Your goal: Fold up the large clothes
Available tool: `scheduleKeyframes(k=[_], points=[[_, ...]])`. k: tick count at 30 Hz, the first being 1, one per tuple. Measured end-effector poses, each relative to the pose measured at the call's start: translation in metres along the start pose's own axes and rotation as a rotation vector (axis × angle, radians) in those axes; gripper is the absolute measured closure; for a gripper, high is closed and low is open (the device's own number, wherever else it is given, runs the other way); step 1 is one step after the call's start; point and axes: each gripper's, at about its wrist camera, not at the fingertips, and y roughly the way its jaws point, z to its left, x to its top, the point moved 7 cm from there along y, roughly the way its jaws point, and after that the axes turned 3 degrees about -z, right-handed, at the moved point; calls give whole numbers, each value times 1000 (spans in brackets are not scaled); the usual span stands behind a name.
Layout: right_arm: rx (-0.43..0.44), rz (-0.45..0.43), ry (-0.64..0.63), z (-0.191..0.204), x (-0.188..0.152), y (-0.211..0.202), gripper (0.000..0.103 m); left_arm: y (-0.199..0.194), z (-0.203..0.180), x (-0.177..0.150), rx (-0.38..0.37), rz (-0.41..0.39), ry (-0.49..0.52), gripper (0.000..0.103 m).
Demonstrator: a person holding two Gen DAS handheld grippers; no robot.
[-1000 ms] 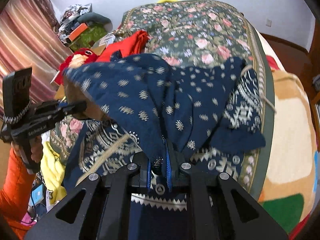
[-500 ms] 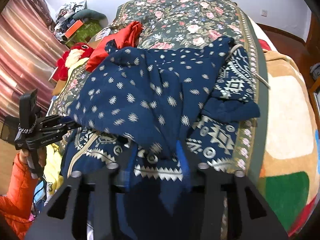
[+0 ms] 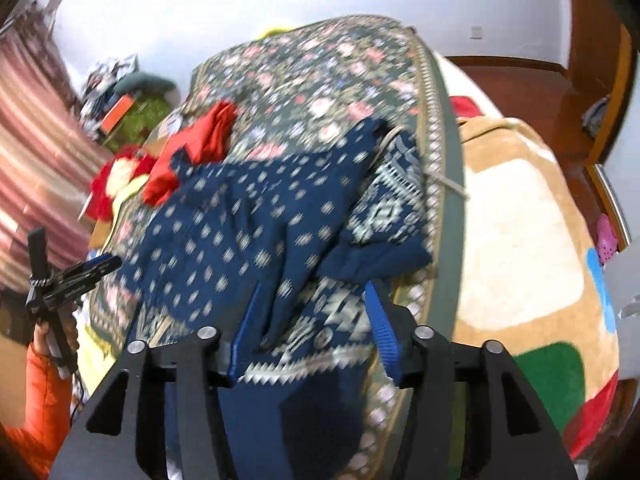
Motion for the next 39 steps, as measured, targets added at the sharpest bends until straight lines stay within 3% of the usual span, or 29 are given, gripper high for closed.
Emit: scheduleKeyframes(k=[8, 15, 20, 24, 29, 33, 34, 37, 39], points=[[-35, -6, 155, -43, 25, 22, 49, 53, 16, 32, -54, 46, -105, 41], [-65, 61, 231, -76, 31, 63, 49, 121, 27, 35, -96, 166, -201, 41], [-64, 123, 274, -91, 35, 96, 49, 152, 29, 40, -135, 199, -246, 38], [-37, 155, 300, -97, 37, 117, 49, 174, 28, 50, -177, 201, -279, 33], [-26, 131, 294, -97, 44, 125, 44, 188, 26, 68, -196, 167, -293, 23], [-18, 114, 278, -95, 50, 131, 41, 197, 25, 77, -217, 145, -338, 23], [-13, 109, 278, -95, 52, 132, 41, 198, 25, 78, -229, 145, -353, 24], [22, 109, 304, -91, 57, 139, 48, 196, 21, 80, -240, 160, -366, 53], [61, 124, 327, -89, 59, 142, 75, 190, 17, 81, -238, 152, -368, 68]])
